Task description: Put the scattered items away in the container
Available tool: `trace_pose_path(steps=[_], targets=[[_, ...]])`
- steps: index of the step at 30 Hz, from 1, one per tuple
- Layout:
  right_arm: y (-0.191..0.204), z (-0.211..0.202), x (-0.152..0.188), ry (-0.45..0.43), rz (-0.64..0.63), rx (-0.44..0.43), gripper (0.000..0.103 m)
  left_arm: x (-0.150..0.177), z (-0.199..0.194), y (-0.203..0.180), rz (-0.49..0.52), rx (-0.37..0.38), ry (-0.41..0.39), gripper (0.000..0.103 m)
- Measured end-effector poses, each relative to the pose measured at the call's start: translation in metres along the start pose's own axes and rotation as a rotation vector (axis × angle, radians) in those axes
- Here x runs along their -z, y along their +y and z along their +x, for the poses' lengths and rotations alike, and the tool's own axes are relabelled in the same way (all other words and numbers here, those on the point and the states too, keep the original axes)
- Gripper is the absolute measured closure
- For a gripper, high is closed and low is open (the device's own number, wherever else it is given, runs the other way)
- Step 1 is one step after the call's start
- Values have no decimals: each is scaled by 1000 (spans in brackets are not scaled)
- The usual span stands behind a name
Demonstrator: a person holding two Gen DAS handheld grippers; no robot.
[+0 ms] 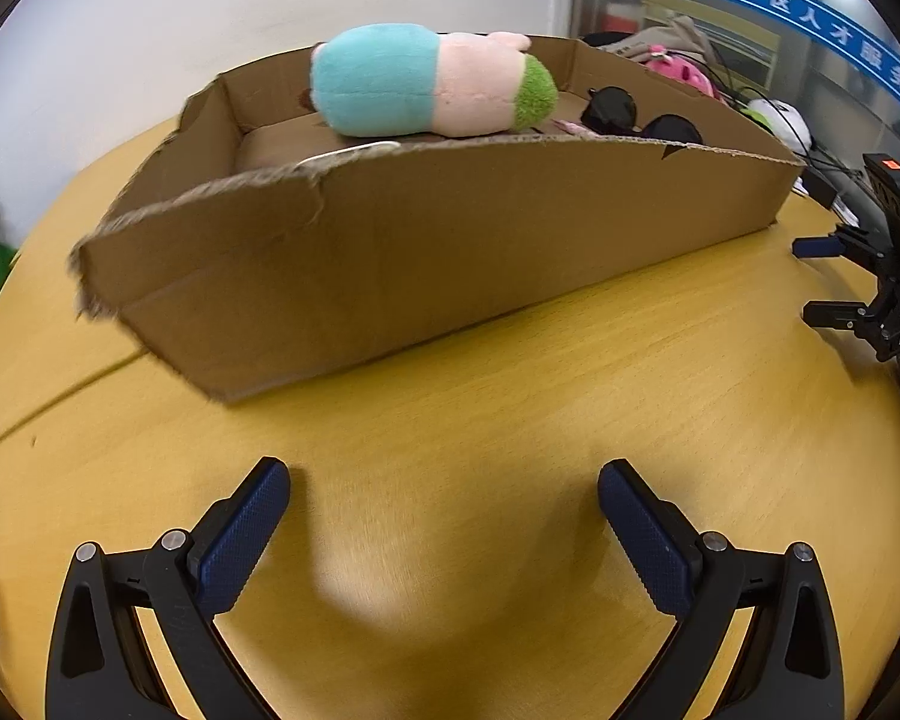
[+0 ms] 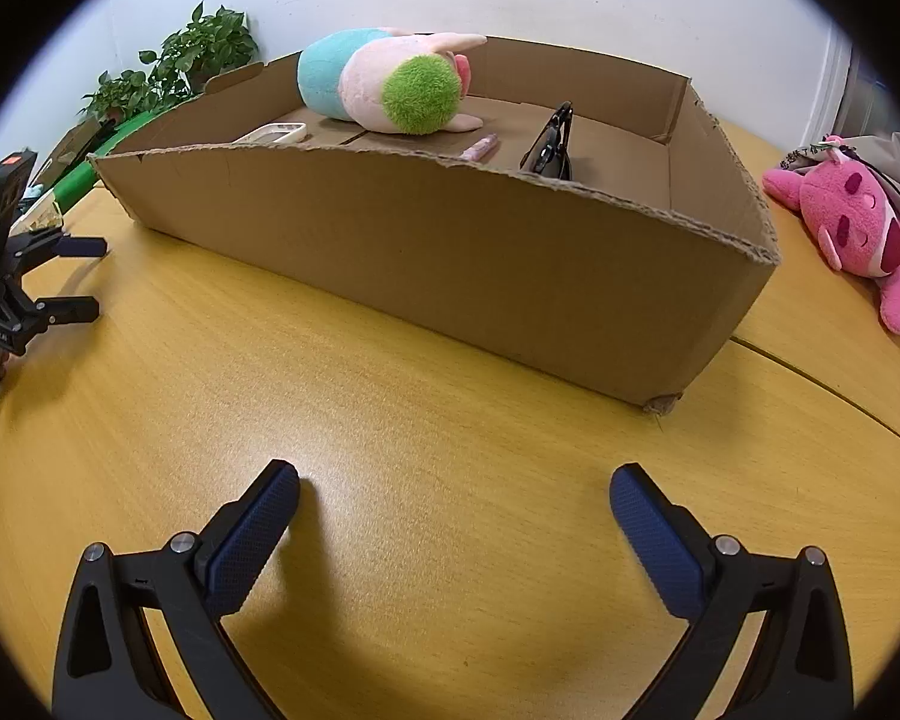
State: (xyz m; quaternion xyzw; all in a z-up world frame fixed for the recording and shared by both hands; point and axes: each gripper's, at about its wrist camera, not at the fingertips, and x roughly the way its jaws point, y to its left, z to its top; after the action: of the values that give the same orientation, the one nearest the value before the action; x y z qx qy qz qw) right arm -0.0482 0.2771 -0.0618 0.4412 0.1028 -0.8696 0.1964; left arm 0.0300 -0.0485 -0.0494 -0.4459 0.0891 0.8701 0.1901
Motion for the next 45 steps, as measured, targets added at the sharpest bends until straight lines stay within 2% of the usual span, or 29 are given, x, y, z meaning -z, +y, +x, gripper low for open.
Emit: trace_pose_path(steps=[4,45], targets=[[-2,-1,-1,3,-32,-25,0,-4,3,5,8,7,0,0],[0,1,0,1,-31,-20,0,-3,3,4,6,2,-2,0]])
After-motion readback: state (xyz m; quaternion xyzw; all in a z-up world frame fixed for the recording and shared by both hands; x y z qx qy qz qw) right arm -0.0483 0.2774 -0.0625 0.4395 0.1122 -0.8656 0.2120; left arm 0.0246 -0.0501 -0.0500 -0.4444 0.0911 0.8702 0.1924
